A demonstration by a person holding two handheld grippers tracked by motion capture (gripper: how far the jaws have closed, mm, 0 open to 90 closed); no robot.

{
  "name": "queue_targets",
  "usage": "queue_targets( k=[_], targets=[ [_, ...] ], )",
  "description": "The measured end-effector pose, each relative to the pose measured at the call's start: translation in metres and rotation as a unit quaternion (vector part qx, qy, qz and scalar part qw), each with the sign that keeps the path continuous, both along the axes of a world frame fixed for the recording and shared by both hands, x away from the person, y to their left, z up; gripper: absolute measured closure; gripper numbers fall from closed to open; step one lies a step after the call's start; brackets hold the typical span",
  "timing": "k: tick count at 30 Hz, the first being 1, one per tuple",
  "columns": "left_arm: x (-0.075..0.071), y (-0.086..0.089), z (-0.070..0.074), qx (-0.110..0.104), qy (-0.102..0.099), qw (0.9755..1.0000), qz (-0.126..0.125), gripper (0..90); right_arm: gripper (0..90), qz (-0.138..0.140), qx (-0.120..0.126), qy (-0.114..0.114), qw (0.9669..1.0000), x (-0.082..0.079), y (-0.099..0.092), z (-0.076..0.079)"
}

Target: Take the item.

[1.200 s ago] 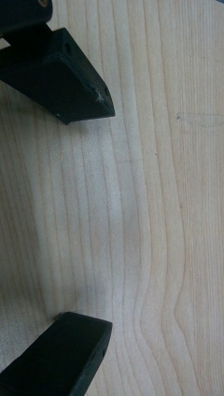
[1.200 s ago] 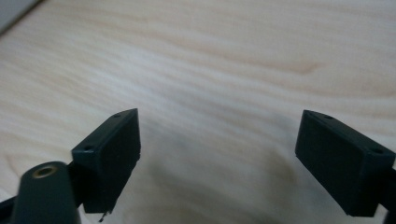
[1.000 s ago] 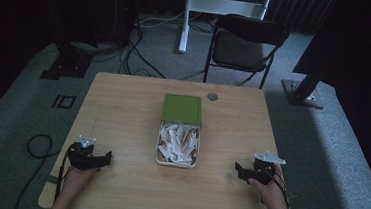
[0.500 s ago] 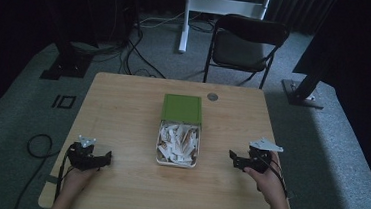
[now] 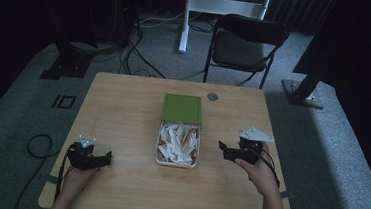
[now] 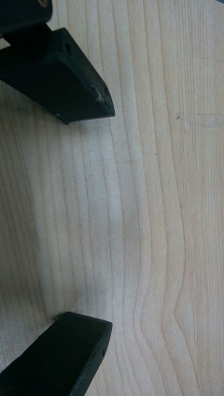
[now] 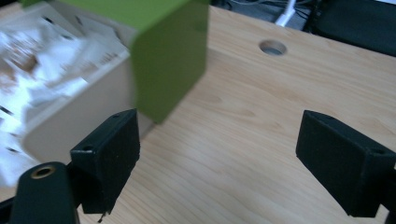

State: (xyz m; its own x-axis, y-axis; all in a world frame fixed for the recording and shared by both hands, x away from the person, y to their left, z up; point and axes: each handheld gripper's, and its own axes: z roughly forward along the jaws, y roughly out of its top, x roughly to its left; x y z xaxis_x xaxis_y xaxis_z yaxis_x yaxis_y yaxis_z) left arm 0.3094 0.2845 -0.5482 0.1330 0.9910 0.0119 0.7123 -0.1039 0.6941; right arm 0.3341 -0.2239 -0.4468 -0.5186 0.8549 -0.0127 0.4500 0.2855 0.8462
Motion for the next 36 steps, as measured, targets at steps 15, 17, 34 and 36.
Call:
queue_targets(
  k=[15,17,34,36],
  targets=[
    [0.000,0.000,0.000,0.000,0.000,1.0000,0.000,2.3,14.0,0.055,0.018,-0.013,0.9982,0.008,0.043,0.015],
    [0.000,0.000,0.000,0.000,0.000,1.0000,0.000,2.3,14.0,0.062,0.016,-0.013,0.9979,0.008,0.049,0.015],
    [0.000,0.000,0.000,0.000,0.000,1.0000,0.000,2.3,14.6,0.117,0.012,-0.011,0.9930,0.011,0.094,0.017],
    [0.000,0.000,0.000,-0.001,0.001,1.0000,0.000,2.3,14.7,0.129,0.010,-0.010,0.9915,0.011,0.102,0.017]
  ],
)
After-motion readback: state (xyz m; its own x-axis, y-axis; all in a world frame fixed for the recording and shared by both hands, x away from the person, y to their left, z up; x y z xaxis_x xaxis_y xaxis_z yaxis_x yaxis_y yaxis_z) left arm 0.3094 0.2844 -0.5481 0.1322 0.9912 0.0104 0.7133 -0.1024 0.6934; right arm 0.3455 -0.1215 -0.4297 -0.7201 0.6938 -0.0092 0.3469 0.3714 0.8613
